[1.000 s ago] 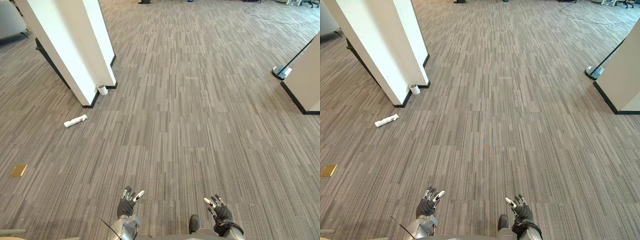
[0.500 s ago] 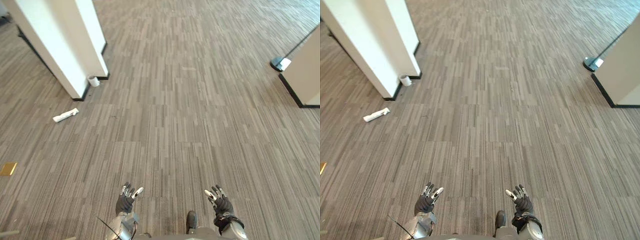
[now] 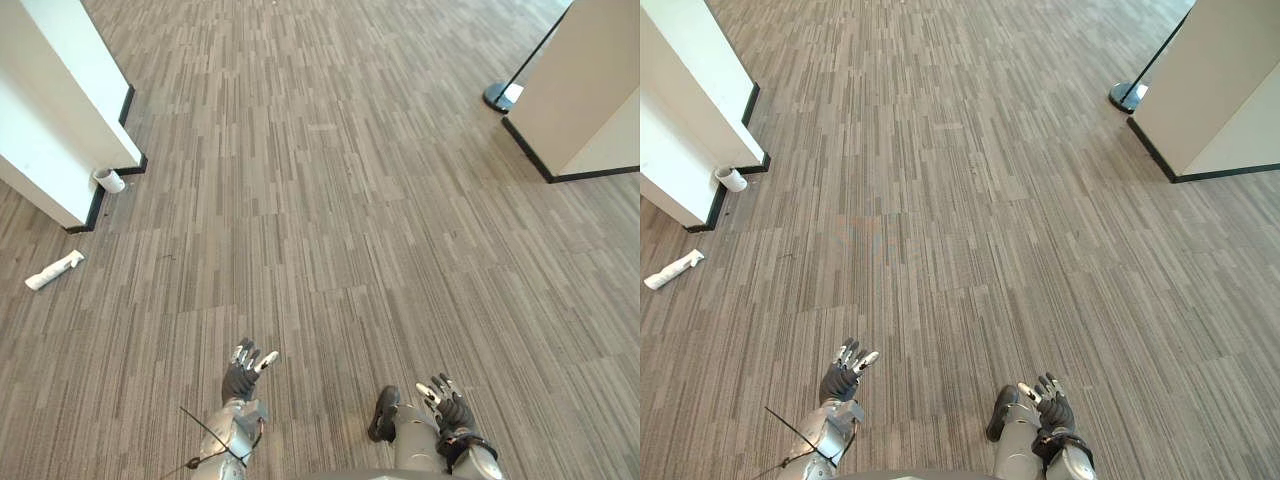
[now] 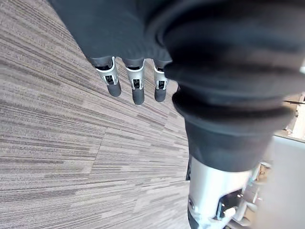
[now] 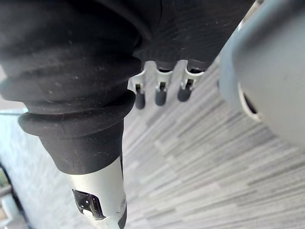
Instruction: Organize washtable
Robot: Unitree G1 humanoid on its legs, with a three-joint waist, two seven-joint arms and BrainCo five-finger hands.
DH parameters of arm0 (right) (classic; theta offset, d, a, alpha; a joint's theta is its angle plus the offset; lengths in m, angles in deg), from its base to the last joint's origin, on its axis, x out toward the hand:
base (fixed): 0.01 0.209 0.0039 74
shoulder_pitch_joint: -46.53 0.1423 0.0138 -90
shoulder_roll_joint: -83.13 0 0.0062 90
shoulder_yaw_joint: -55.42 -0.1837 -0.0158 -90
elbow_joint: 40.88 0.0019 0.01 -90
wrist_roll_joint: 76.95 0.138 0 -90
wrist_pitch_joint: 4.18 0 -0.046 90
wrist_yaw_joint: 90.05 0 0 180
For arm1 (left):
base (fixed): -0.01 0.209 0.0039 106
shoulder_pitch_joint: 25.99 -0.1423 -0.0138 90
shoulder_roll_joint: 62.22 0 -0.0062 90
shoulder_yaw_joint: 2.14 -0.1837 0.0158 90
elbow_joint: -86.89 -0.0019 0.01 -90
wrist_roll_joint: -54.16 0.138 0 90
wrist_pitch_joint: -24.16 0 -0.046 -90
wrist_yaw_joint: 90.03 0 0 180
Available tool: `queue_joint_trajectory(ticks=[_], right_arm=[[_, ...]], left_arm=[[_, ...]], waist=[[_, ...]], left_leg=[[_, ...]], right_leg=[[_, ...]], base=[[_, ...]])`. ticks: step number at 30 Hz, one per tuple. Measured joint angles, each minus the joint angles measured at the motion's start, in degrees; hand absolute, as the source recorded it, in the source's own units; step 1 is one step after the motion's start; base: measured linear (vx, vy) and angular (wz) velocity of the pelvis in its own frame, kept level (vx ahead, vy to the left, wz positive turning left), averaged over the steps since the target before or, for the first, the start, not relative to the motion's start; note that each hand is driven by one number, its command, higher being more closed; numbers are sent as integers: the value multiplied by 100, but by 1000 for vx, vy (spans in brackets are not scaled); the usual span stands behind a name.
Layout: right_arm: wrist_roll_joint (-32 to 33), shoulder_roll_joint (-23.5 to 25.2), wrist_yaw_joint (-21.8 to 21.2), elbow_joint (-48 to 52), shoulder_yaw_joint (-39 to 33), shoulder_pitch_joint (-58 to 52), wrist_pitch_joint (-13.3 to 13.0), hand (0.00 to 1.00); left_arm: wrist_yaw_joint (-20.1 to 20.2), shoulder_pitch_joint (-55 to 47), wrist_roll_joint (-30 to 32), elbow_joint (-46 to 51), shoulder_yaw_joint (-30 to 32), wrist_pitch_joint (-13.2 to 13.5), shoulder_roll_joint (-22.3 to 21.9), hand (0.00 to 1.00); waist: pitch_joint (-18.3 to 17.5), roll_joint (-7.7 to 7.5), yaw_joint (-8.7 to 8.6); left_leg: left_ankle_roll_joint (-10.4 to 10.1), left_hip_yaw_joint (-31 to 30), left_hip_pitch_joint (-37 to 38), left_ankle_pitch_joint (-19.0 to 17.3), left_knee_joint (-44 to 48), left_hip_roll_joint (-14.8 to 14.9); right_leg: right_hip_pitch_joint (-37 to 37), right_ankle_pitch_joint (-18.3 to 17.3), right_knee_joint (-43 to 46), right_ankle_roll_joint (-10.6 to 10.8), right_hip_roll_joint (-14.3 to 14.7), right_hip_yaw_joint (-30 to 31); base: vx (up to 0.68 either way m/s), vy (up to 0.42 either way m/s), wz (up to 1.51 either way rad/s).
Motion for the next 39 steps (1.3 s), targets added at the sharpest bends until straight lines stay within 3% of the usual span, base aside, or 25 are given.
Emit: queue_joint_trajectory(ticks=[3, 7, 8, 10, 11, 12, 14, 15, 16, 17, 18, 19, 20, 23, 25, 27, 28, 29, 31, 32, 33, 34, 35, 36, 39], right_arm=[[62, -24, 27, -308, -16, 105, 8, 0], [289, -167, 53, -327, -192, 184, 9, 0], [286, -190, 57, -331, -204, 219, 0, 0], [276, -231, 54, -371, -185, 273, -30, 0], [260, -178, 57, -547, -162, 411, -30, 0], [245, -126, 55, -556, -171, 405, -34, 0], [224, 35, 49, -584, -241, 425, -41, 0], [227, 100, 50, -583, -245, 424, -42, 0], [229, 246, 51, -562, -274, 432, -50, 0], [434, 310, 44, -493, -357, 171, -129, 0], [524, 318, 41, -497, -376, 59, -163, 0], [595, 379, 52, -558, -397, 29, -156, 0], [628, 355, 53, -572, -423, 19, -137, 0], [710, 291, 44, -390, -576, -141, -158, 0], [732, 309, 34, -351, -613, -249, -149, 0], [646, 341, 37, -331, -712, -325, -127, 0], [553, 357, 43, -340, -697, -370, -124, 0], [545, 333, 45, -456, -694, -380, -120, 0], [547, 214, 44, -449, -711, -247, -120, 0], [551, 87, 38, -264, -665, -231, -118, 0], [564, 48, 44, -204, -664, -208, -119, 0], [574, 54, 67, -71, -716, -157, -136, 0], [573, 93, 76, -64, -809, -54, -145, 0], [575, 122, 82, -44, -830, -27, -154, 0], [571, 76, 71, 153, -842, 140, -164, 0]], left_arm=[[-68, -78, -212, -155, 17, 43, 65, 0], [-41, -216, -447, -152, 26, 41, -46, 0], [-16, -290, -458, -156, 91, 37, -87, 0], [5, -332, -465, -157, 206, 40, -145, 0], [-3, -331, -469, -186, 416, 38, -125, 0], [-9, -364, -468, -188, 516, 39, -136, 0], [-16, -286, -468, -179, 876, 59, -197, 0], [-28, -295, -466, -201, 970, 59, -180, 0], [-69, -292, -465, -281, 1093, 58, -121, 0], [-134, -315, -451, -329, 1113, 60, -18, 0], [-146, -341, -450, -334, 1111, 59, 10, 0], [-167, -282, -438, -399, 1074, 58, 81, 0], [-230, -164, -436, -413, 1040, 57, 148, 0], [-237, -51, -436, -400, 804, 93, 168, 0], [-228, 141, -436, -401, 672, 147, 220, 0], [-220, 358, -420, -401, 613, 184, 317, 0], [-222, 414, -359, -392, 618, 238, 440, 0], [-224, 396, -310, -451, 606, 240, 411, 0], [-228, 351, -311, -478, 640, 245, 198, 0], [-232, 290, -325, -484, 695, 253, 0, 0], [-226, 206, -364, -515, 695, 259, -80, 0], [-225, 162, -445, -596, 673, 246, -176, 0], [-219, 43, -456, -621, 673, 235, -187, 0], [-214, -37, -456, -604, 671, 236, -172, 0], [-85, -203, -458, -508, 665, 234, -155, 0]], waist=[[113, -241, 135], [209, -390, 294], [201, -378, 307], [160, -302, 454], [77, -479, 618], [-14, -574, 618], [-172, -890, 587], [-172, -940, 586], [-159, -1018, 575], [-204, -1159, 548], [-226, -1159, 542], [-211, -1271, 473], [-175, -1274, 339], [-33, -731, 49], [-37, -616, -93], [-47, -678, -144], [-94, -818, -130], [-104, -796, -162], [-48, -513, -99], [74, -227, -36], [95, -146, 21], [118, 2, 105], [132, -134, 162], [103, -255, 230], [16, -444, 285]], left_leg=[[-37, 128, -803, -435, 249, -533], [180, 573, -1401, -513, -3024, -1376], [207, 579, -1404, -232, -4186, -1555], [309, 598, -1530, 37, -4972, -1537], [788, 659, -1594, 825, -4705, -1590], [1039, 728, -1598, 1026, -4676, -1670], [1447, 876, -1648, 562, -4047, -1838], [1452, 923, -1611, 395, -3808, -1816], [1495, 1123, -1547, 147, -3332, -1796], [1570, 1185, -989, -286, -3615, -2093], [1440, 1155, -652, -653, -3805, -2208], [1529, 1008, -401, -806, -3860, -2509], [1582, 755, 18, -1075, -4017, -2707], [1447, 222, 1360, -1380, -4628, -2631], [1382, -154, 1859, -1486, -4899, -2562], [1215, -441, 2192, -1599, -5056, -2473], [966, -601, 2372, -1741, -4948, -2466], [732, -736, 2395, -1891, -4294, -2265], [395, -689, 1785, -1439, -2415, -1744], [98, -644, 1087, -13, -807, -1228], [45, -551, 749, 269, -30, -903], [217, -277, 200, 129, 1052, -452], [614, 30, -138, -146, 1318, -444], [707, 283, -288, -234, 1218, -524], [581, 850, -1111, -523, -534, -835]], right_leg=[[964, -69, -685, 27, 261, 276], [1842, -194, -1331, 235, 300, 580], [2146, -286, -1511, 377, 320, 697], [2427, -427, -1696, 573, 396, 905], [2656, -575, -1776, 719, 222, 1123], [2649, -622, -1705, 801, 87, 1174], [2082, -654, -342, 1177, -525, 1270], [1945, -494, 129, 1171, -627, 1318], [1738, -135, 995, 828, -792, 1342], [1191, 934, 2688, 512, -1282, 1305], [1009, 1659, 3295, 317, -1459, 1296], [594, 1487, 4226, 267, -1720, 1530], [83, 711, 5047, 213, -1852, 1610], [-817, -324, 4721, 362, -1781, 855], [-1376, -346, 3181, 597, -1584, 562], [-1579, 440, 651, 1059, -1241, 551], [-1736, 796, -138, 886, -1096, 733], [-1696, 1541, 269, 147, -915, 1148], [-1427, 1118, 785, 95, -787, 972], [-942, 794, 750, 118, -543, 826], [-685, 671, 620, 102, -395, 776], [-79, 457, 266, 47, -167, 737], [495, 344, -93, 120, -201, 808], [711, 292, -287, 175, -268, 874], [1526, 184, -916, 448, -430, 871]], base=[[518, -267, -47], [529, -90, -51], [532, 92, -60], [604, 190, -84], [590, 246, -88], [740, 306, -52], [646, 258, -11], [634, 315, -16], [569, 358, 9], [556, 373, 23], [568, 363, 59], [642, 299, 87], [785, 303, 107], [620, 179, 79], [800, 82, 117], [809, -84, 130], [895, -194, 122], [924, -231, 108], [890, -232, 48], [660, -159, 17], [947, -166, 9], [900, -104, -9], [862, -83, -13], [670, -39, -22], [663, 13, -18]])
